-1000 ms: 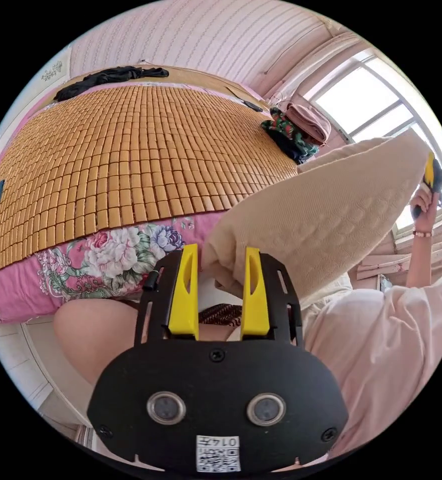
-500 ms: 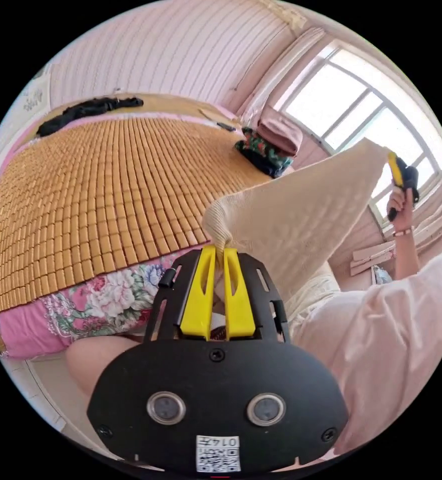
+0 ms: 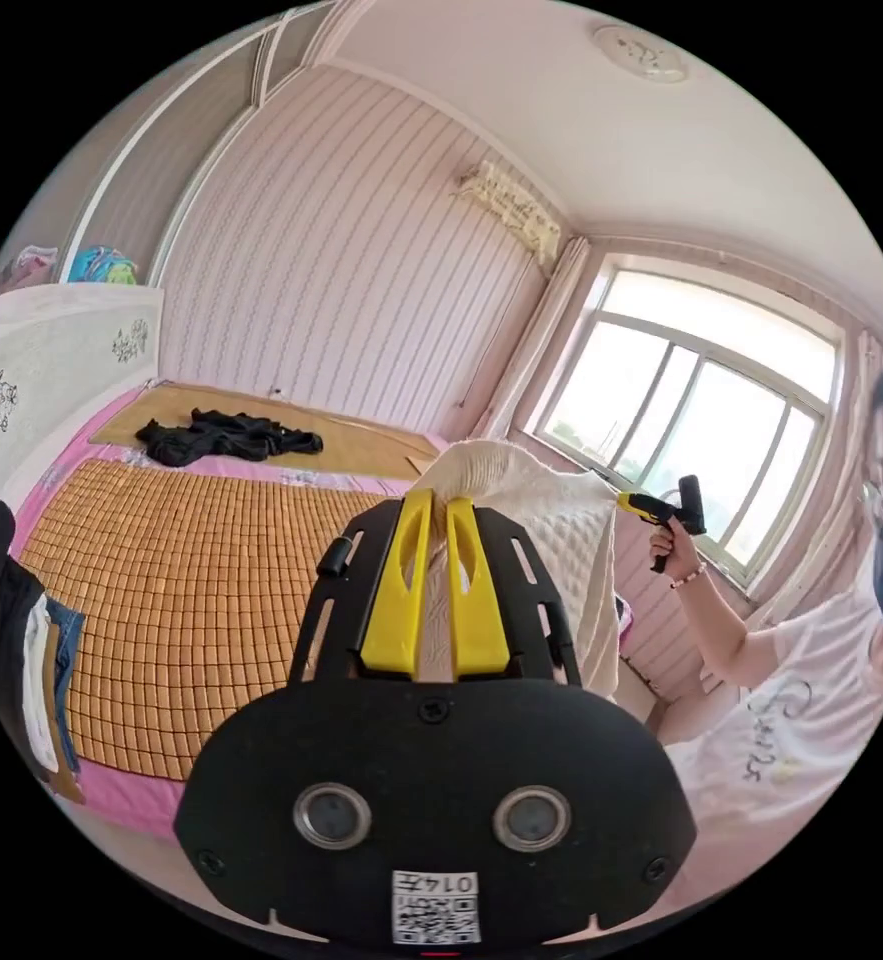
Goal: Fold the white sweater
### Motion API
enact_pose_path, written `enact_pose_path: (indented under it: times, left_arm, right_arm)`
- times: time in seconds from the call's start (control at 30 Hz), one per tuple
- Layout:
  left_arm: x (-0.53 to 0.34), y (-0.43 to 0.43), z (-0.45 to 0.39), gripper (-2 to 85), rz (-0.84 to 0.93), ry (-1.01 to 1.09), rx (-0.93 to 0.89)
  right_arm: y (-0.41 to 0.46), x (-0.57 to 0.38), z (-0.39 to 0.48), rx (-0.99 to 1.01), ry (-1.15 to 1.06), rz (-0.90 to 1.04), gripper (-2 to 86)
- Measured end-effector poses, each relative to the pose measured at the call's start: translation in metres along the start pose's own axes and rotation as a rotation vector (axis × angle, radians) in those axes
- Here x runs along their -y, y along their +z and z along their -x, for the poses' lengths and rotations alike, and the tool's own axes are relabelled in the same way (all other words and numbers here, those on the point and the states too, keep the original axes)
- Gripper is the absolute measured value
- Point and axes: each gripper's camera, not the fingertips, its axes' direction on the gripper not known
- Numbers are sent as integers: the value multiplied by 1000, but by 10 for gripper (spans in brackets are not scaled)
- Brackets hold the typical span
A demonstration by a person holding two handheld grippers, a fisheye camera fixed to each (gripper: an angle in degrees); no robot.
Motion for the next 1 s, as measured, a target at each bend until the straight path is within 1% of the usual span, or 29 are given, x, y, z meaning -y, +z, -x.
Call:
enact_pose_path:
  times: [0.03, 0.07, 0.1, 0.13, 0.17, 0.2, 0.23, 0.27, 0.3, 0.33, 0.4, 0.47, 0.5, 0.53, 0.57, 0.6, 0.67, 0.7, 0.73, 0.77, 0.87, 1.0]
  left_arm:
    - [29, 19, 5, -5, 32, -8, 35]
    - [61, 27, -2, -4, 28, 15, 93]
    - [77, 26, -9, -4, 10, 39, 122]
    - [105, 15, -29, -3, -71, 94, 154]
    - [126, -2, -49, -2, -166, 158, 145]
    - [133, -10, -58, -1, -204, 191, 132]
    - [142, -23, -73, 1, -246, 252, 111]
    - [145, -30, -83, 3, -241, 301, 110]
    - [144, -31, -85, 5, -223, 325, 113]
    - [138, -28, -85, 7, -170, 353, 135]
    - [116, -12, -74, 13, -64, 361, 179]
    - [64, 23, -51, 20, 95, 376, 237]
    - [47, 33, -45, 21, 136, 384, 257]
    - [11, 52, -31, 23, 207, 377, 282]
    - [-27, 71, -15, 24, 280, 346, 282]
    - [-47, 80, -6, 25, 321, 318, 277]
    - [-128, 114, 31, 26, 508, 153, 272]
    - [-148, 121, 39, 26, 567, 120, 274]
    - [-182, 131, 51, 21, 682, 56, 274]
    - [-210, 135, 60, 12, 758, 4, 278]
    - [-235, 122, 64, -5, 767, -64, 250]
    - [-227, 112, 61, -2, 697, -69, 272]
  right_arm:
    - [15, 34, -10, 33, 43, 21, -2]
    - [22, 69, -14, 57, 73, 18, -1]
    - [21, 86, -12, 56, 86, -3, -1]
    - [11, 118, -3, 63, 82, -75, -1]
    - [-6, 145, 15, 76, 15, -165, -1]
    - [-14, 154, 25, 76, -25, -209, -1]
    - [-29, 167, 45, 68, -117, -283, 0]
    - [-38, 174, 59, 59, -185, -323, 0]
    - [-40, 176, 63, 56, -206, -330, 0]
    - [-38, 175, 64, 52, -226, -321, 0]
    - [-21, 166, 48, 59, -190, -259, 0]
    - [20, 135, 8, 74, -66, -137, 1]
    - [33, 123, -4, 76, -29, -105, 1]
    - [61, 98, -27, 87, 47, -29, 1]
    - [90, 71, -51, 98, 142, 62, 0]
    - [103, 55, -62, 98, 198, 96, 0]
    - [142, -13, -100, 35, 459, 213, -1]
    - [150, -29, -106, 33, 510, 253, -2]
    - [164, -54, -111, 27, 567, 342, -1]
    - [173, -69, -107, -8, 589, 432, -1]
    - [185, -66, -77, -114, 510, 581, 2]
    - [204, -22, -31, -140, 358, 634, 14]
